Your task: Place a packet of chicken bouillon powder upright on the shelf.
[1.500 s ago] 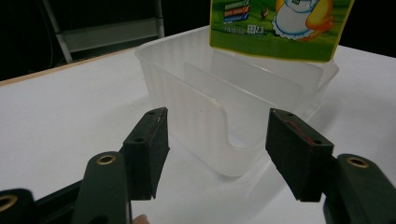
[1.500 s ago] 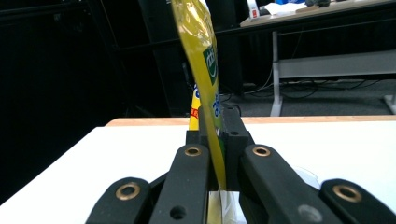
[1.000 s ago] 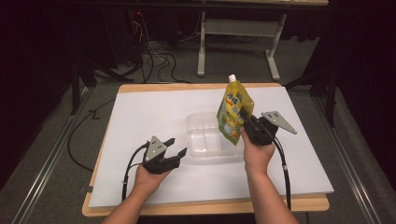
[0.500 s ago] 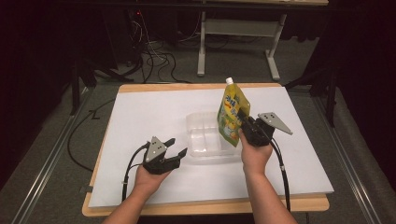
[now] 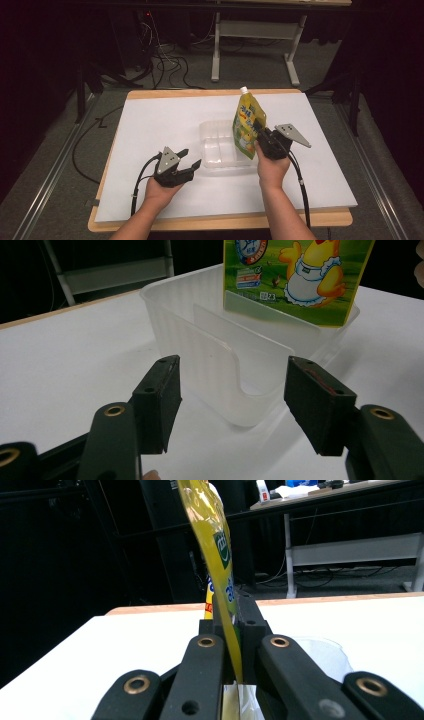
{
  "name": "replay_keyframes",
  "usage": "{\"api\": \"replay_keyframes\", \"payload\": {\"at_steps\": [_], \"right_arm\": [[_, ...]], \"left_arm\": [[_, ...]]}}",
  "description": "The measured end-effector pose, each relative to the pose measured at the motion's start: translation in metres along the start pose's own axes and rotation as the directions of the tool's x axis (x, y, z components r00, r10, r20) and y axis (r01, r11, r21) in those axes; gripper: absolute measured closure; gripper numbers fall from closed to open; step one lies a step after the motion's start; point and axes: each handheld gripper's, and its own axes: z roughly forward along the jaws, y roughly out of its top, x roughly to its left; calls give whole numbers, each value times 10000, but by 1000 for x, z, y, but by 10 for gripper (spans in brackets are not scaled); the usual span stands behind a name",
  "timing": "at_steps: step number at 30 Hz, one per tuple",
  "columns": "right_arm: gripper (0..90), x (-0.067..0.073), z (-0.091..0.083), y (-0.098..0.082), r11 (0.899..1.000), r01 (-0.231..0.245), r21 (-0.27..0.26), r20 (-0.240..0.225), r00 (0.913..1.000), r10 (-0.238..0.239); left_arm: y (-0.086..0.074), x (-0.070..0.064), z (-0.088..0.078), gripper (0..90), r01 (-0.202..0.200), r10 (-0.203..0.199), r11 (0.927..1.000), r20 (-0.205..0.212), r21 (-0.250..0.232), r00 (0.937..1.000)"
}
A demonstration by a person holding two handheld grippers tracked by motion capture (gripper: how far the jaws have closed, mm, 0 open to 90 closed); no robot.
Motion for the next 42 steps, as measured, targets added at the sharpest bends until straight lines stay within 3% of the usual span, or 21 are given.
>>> {"api": "replay_keyframes", "payload": {"at_steps": [23,42], "right_arm": [[874,9,0,-15,9950,856,508,-477,9954,-832],[850,9,-7,-23,9864,1394,871,-484,9896,-1356]], "left_arm": [[1,2,-4,407,7,-8,9999,-51,-120,10000],[1,1,-3,405,25,-26,10000,-22,-75,10000]]}}
